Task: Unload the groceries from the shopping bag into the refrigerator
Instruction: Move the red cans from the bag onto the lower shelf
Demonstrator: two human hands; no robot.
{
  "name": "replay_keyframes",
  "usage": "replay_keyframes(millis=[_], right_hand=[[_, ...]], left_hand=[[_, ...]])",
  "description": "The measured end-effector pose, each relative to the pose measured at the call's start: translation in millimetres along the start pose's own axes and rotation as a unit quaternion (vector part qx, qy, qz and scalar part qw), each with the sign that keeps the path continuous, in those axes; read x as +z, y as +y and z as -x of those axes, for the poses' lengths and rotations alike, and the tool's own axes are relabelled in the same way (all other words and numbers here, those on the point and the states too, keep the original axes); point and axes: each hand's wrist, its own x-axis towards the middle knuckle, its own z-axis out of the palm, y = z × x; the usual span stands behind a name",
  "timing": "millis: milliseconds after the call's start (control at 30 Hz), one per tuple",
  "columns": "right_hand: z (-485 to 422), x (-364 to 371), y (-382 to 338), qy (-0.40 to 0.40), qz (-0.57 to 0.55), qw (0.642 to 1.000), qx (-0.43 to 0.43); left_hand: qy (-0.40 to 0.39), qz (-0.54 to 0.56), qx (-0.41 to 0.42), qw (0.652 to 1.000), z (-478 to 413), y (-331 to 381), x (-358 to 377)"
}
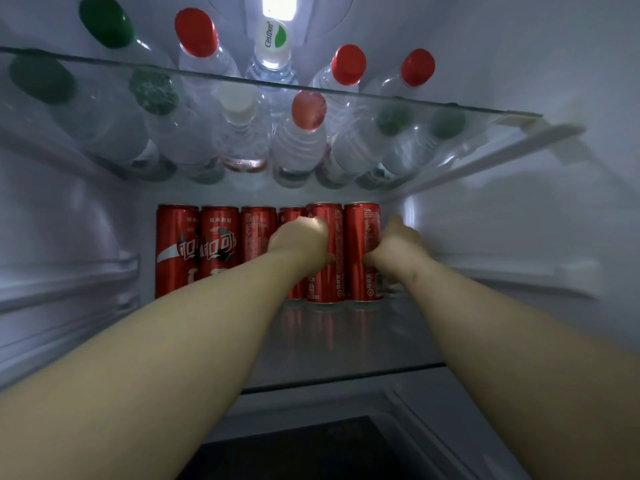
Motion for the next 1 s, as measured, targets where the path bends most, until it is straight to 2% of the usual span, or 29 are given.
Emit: replay_keyframes(millis=[100,233,433,600,800,1000], right_hand=[[5,1,1,-0.06,0.049,0.996,-0.032],[10,5,-1,-0.142,0.082,0.986,-0.038],[13,2,-1,-0.178,0.111,0.976,-0.064],[8,3,2,-0.178,0.125,0.973,-0.073],[7,2,3,-0.187,0.126,0.972,-0.07],[9,2,2,-0.239,0.127,0.961,-0.064]], left_hand=[[-0.03,0.024,0.065,0.997,0,3,5],[-0.06,0.02,0.084,0.994,2,-4,7],[-0.101,-0.004,0.075,0.992,2,-8,11],[-0.153,-0.046,0.071,0.985,-1,-6,14],[-0.176,-0.058,0.07,0.98,-1,-4,18],[-0.183,-0.111,0.084,0.973,-3,1,22]])
